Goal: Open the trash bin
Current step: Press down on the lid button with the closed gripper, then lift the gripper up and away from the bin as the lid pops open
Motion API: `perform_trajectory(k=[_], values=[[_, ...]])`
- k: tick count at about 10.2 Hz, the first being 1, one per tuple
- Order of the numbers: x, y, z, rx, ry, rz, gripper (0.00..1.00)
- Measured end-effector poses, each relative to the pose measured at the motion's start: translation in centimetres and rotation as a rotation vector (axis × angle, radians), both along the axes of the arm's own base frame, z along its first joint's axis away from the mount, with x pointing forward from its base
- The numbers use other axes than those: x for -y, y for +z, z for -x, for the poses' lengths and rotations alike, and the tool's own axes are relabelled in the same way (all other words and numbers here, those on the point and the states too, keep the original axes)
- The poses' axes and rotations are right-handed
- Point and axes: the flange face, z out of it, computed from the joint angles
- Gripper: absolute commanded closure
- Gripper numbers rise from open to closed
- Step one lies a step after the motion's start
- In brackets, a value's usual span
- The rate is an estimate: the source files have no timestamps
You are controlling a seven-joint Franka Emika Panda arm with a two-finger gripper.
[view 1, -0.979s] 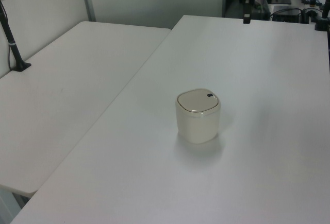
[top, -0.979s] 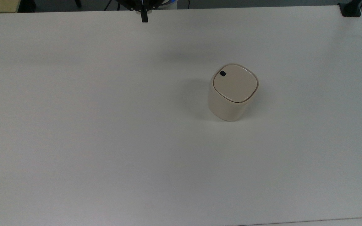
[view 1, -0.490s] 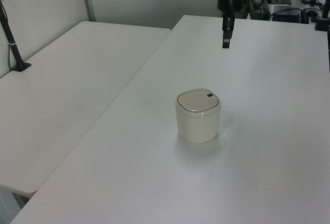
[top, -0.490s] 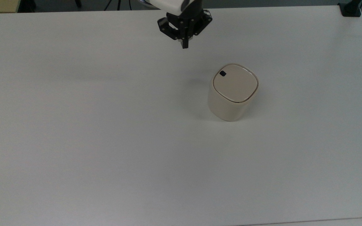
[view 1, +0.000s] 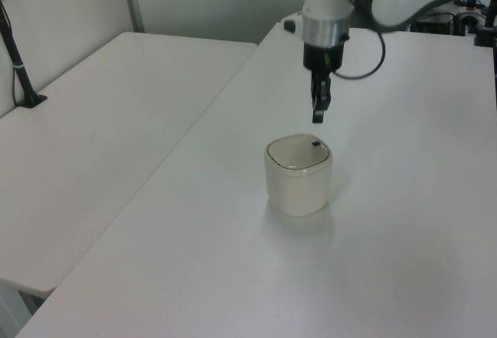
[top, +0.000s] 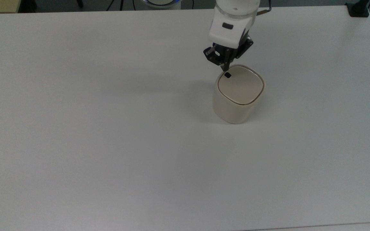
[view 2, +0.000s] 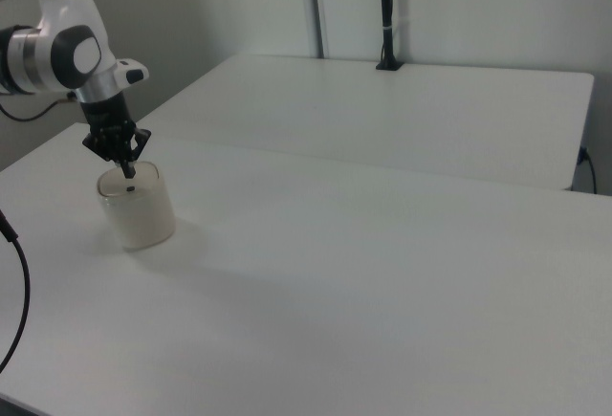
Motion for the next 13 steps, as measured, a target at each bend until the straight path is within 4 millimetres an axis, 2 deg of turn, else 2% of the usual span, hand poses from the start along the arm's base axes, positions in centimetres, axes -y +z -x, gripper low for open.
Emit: perform_trajectory(k=[2,6,8,9,11,13], values=[[-2.1,-3.4,-0.7,-0.003,0.016,-0.001,1.0],[-2.6,-3.4,-0.9,0.004,0.004,-0.004,1.0],[-2.3,-1.6,-1.2,0.03,-0.007,-0.013,1.0],[-1.6,-0.2,-1.2,0.032,-0.018,-0.011,1.0],[1.4,3.2,-0.8,0.031,-0.083,-0.005,0.99],[7.3,6.5,-0.4,0.014,-0.184,0.003,0.98]])
